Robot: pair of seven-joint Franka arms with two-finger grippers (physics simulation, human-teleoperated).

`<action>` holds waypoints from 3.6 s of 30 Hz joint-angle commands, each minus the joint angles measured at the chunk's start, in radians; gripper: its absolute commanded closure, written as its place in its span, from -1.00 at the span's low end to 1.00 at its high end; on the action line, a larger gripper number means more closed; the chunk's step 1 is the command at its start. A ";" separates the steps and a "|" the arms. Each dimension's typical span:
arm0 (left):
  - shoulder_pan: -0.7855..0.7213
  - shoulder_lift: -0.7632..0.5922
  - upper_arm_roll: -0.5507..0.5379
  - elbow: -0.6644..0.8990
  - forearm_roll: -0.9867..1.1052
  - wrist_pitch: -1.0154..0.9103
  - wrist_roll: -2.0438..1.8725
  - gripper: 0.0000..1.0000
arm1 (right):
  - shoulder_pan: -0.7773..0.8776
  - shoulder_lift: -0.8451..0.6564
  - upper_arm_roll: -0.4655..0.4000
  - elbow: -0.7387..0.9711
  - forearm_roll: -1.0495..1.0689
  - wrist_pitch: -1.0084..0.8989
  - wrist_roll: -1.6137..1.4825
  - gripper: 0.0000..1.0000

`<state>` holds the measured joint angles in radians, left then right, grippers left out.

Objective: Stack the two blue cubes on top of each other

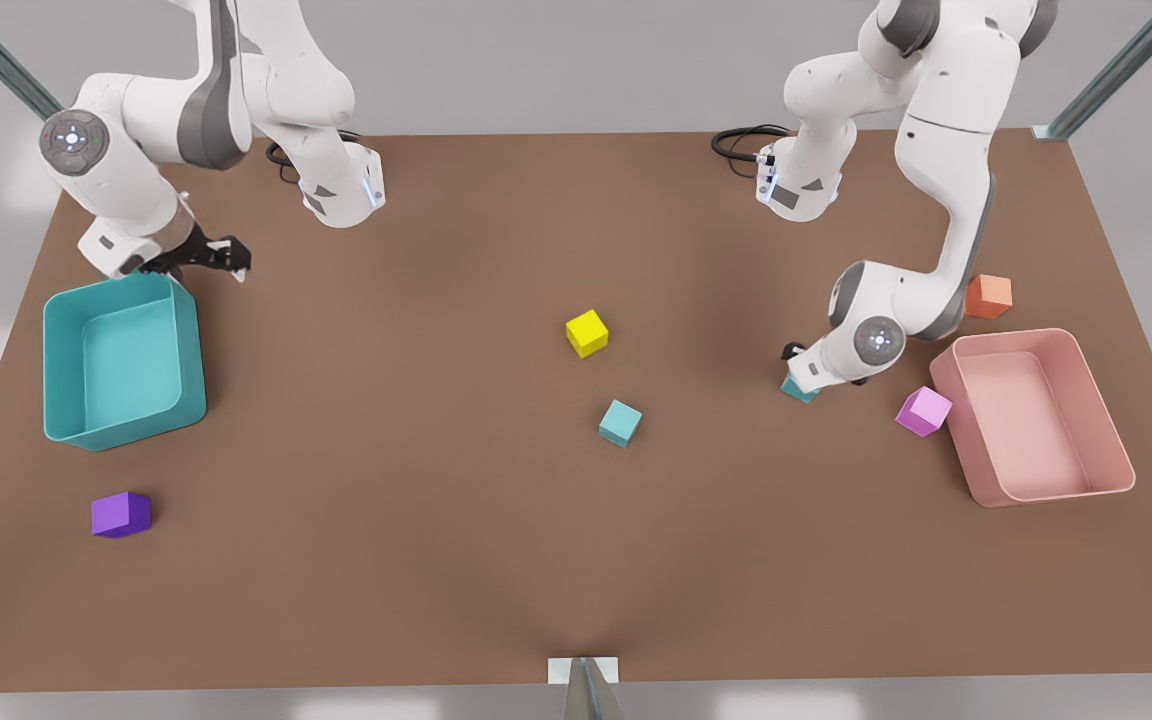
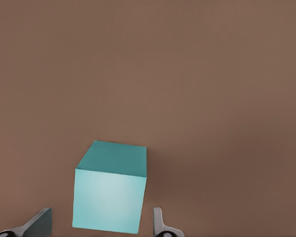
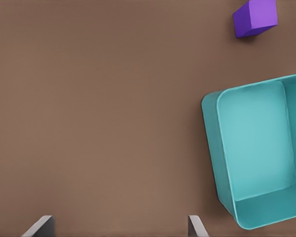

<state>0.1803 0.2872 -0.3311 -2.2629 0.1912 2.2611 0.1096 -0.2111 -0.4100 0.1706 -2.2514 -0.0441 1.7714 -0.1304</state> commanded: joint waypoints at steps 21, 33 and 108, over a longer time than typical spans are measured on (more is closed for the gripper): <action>0.002 0.089 0.007 -0.023 0.011 0.110 0.010 -0.99 | -0.002 0.008 -0.002 0.018 0.004 -0.021 -0.011 -1.00; 0.002 0.073 0.009 -0.053 0.025 0.126 0.010 -0.38 | -0.001 0.022 -0.002 0.030 0.004 -0.021 -0.011 -1.00; -0.311 -0.017 0.377 0.954 -0.297 -0.875 -0.148 -1.00 | -0.001 0.030 -0.002 0.038 0.004 -0.029 -0.011 -1.00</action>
<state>-0.0992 0.2802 -0.0255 -1.3225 0.0459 1.4631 -0.5807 -0.2116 -0.3799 0.1689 -2.2140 -0.0406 1.7428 -0.1402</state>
